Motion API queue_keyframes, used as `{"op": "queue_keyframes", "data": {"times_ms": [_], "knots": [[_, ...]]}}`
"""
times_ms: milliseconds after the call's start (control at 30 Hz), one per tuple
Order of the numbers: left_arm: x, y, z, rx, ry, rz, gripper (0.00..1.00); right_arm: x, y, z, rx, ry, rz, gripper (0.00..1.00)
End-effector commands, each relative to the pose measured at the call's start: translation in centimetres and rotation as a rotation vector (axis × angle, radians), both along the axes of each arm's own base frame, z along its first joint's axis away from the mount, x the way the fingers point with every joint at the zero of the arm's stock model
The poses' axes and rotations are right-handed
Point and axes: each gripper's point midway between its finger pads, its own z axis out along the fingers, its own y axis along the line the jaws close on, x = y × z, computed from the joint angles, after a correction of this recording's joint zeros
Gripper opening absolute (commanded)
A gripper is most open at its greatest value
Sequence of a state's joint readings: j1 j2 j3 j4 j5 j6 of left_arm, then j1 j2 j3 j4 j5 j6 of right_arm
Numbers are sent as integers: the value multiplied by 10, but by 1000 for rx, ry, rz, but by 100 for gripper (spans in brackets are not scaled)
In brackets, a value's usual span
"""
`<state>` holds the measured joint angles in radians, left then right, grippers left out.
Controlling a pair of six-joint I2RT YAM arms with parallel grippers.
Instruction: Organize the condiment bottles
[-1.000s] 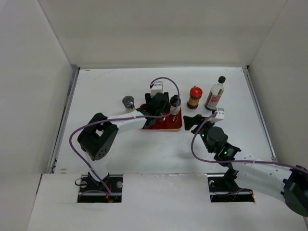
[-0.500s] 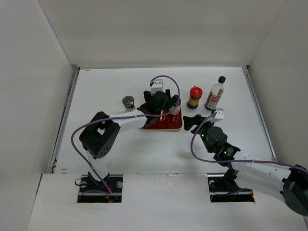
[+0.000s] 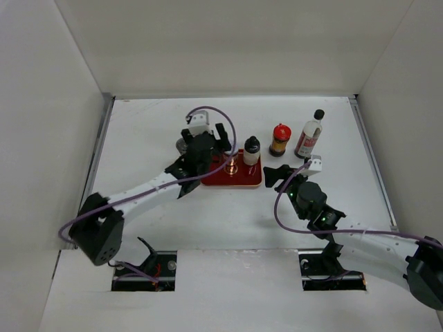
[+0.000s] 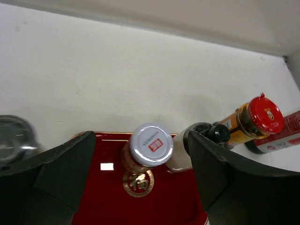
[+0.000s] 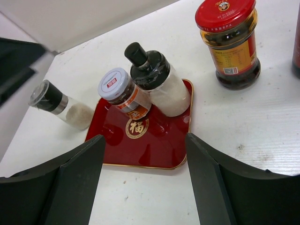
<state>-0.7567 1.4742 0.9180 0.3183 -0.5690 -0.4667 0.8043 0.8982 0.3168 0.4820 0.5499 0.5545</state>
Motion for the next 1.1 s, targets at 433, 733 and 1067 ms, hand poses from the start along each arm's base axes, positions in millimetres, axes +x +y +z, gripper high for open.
{"op": "queue_keyframes", "data": {"times_ms": [433, 733, 1067], "knots": [[9, 130, -25, 28, 112, 197, 88, 5, 15, 15, 36, -36, 33, 84], [30, 130, -47, 46, 149, 184, 85, 4, 21, 12, 28, -29, 52, 84], [39, 121, -30, 105, 102, 198, 37, 4, 20, 14, 30, -35, 49, 83]]}}
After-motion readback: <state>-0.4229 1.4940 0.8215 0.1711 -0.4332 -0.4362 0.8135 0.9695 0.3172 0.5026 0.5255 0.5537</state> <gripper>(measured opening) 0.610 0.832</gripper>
